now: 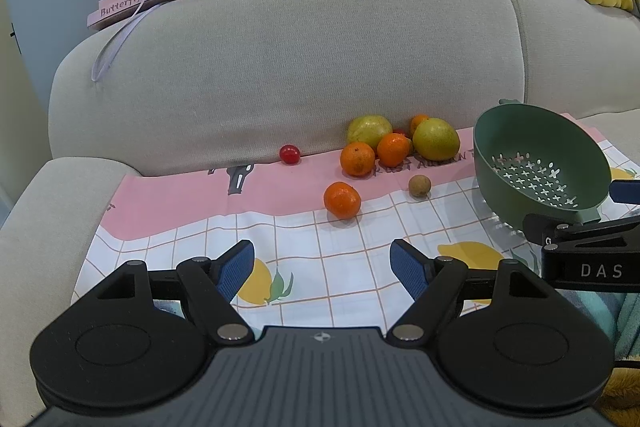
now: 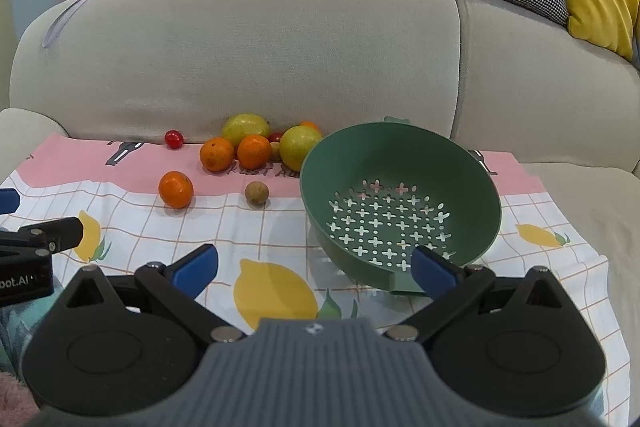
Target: Organize fruits
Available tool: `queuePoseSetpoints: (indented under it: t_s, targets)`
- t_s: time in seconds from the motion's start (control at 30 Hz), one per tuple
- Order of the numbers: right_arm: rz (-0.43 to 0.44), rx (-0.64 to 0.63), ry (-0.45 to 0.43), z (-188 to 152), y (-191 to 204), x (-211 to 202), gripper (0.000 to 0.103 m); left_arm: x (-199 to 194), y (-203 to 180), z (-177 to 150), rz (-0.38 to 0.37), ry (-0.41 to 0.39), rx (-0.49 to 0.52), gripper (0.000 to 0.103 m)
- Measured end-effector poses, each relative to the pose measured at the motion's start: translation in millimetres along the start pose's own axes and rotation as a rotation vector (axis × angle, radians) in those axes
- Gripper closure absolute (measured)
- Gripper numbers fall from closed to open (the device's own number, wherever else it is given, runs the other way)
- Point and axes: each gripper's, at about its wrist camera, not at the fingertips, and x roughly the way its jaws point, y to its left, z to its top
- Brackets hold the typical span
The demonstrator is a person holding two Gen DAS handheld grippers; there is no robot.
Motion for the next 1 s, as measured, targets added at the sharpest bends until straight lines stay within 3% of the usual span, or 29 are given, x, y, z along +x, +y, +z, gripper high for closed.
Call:
queuePoseSetpoints:
  t_s: [0.6, 1.0]
  targets:
    - [0.000, -0.001, 0.014, -1, 0, 4, 0.004, 2, 0, 2, -0.017, 0.017, -0.003, 0.012]
    - [0.100, -0.069, -0.053, 0, 9, -1, 0.004, 4, 8, 9, -0.013, 0.015, 0.014, 0.017]
